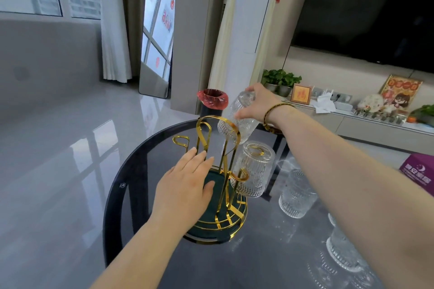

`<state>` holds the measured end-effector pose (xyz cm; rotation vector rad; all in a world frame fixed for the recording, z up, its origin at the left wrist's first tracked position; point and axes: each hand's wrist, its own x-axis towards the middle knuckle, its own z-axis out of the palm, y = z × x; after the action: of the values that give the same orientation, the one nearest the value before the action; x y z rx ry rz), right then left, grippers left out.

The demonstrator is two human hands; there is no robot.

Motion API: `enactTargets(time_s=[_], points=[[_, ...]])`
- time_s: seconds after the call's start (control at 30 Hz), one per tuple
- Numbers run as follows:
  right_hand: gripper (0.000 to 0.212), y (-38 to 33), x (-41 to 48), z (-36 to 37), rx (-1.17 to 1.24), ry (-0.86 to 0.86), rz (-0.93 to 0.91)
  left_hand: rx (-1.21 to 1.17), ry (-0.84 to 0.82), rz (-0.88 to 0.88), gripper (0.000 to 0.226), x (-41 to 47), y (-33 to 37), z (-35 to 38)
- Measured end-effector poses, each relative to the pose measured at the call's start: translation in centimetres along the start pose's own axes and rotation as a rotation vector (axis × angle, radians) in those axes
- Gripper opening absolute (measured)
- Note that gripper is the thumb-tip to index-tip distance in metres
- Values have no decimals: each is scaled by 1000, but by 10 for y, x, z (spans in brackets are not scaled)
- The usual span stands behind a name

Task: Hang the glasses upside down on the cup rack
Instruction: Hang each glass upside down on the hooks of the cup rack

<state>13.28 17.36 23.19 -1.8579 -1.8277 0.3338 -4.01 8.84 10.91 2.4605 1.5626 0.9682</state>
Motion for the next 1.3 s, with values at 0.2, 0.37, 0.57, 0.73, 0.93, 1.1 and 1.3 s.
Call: enactTargets(time_s=[0.2,0.37,0.57,0.73,0.93,1.1,1.3], points=[[76,7,5,27,-65,-83,29,4,25,36,48,0,-3,3],[77,9,8,43,-160,-173,34,23,40,49,48,1,-3,1],[77,14,15,57,-247,-253,34,25,33,57,48,0,-1,-1],[75,15,21,65,-317,-248,14,105,29,69,53,-1,0,-8],[75,21,24,64,-315,-270,13,123,57,67,53,0,2,-4],[79,21,21,59,-263,-249,6,168,67,88,56,2,-1,-3],[74,24,0,34,-145,-115,23,130,-2,53,66,0,-9,3]])
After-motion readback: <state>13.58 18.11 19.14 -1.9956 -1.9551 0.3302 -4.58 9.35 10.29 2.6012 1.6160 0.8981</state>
